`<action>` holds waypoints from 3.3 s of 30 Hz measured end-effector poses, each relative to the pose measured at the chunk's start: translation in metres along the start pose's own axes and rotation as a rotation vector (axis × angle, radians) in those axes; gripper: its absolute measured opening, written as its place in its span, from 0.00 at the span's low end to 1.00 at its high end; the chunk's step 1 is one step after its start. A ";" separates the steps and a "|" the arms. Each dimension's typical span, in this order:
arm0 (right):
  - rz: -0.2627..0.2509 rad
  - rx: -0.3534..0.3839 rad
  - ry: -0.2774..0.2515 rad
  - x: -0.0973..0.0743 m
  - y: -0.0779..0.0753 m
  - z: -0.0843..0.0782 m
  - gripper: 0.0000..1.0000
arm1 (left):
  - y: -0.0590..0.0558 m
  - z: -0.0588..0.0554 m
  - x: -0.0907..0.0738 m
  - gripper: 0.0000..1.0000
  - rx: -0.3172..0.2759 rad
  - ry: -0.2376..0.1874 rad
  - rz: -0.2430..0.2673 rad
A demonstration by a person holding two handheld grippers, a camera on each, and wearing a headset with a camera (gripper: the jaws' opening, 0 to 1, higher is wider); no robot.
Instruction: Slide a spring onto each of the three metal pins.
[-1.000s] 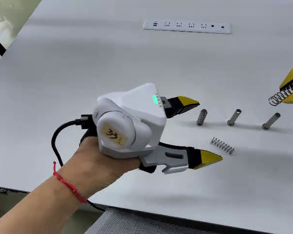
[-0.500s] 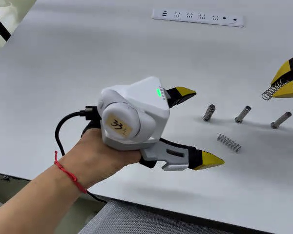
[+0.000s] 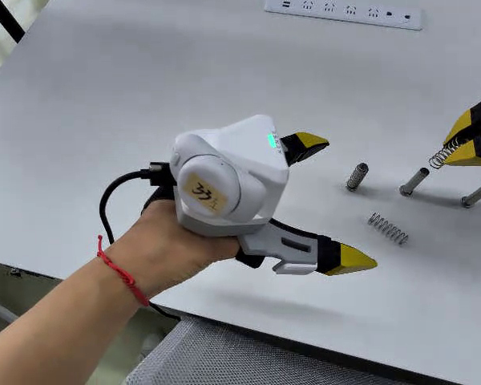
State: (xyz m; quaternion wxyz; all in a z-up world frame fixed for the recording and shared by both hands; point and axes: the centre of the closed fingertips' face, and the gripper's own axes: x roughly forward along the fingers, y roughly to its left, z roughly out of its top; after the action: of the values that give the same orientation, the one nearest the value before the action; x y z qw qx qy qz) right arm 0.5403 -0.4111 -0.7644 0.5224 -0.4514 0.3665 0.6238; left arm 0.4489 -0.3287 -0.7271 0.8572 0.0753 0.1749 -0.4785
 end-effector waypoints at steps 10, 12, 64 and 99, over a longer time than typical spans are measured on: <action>0.017 0.006 0.004 0.007 0.000 -0.001 0.07 | 0.000 0.001 0.002 0.83 -0.016 -0.012 -0.005; 0.017 0.007 0.003 0.008 0.000 -0.001 0.07 | 0.000 0.001 0.003 0.83 -0.019 -0.014 -0.005; 0.051 -0.006 0.035 0.043 0.003 -0.009 0.07 | -0.006 0.000 0.005 0.82 -0.057 -0.035 -0.022; 0.045 0.017 0.032 0.068 0.006 -0.016 0.08 | -0.007 -0.002 0.007 0.81 -0.062 -0.029 -0.025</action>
State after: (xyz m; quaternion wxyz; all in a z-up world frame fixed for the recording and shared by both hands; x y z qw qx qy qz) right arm 0.5343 -0.4054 -0.8343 0.5061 -0.4484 0.3902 0.6249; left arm 0.4459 -0.3376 -0.7312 0.8555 0.0396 0.1779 -0.4847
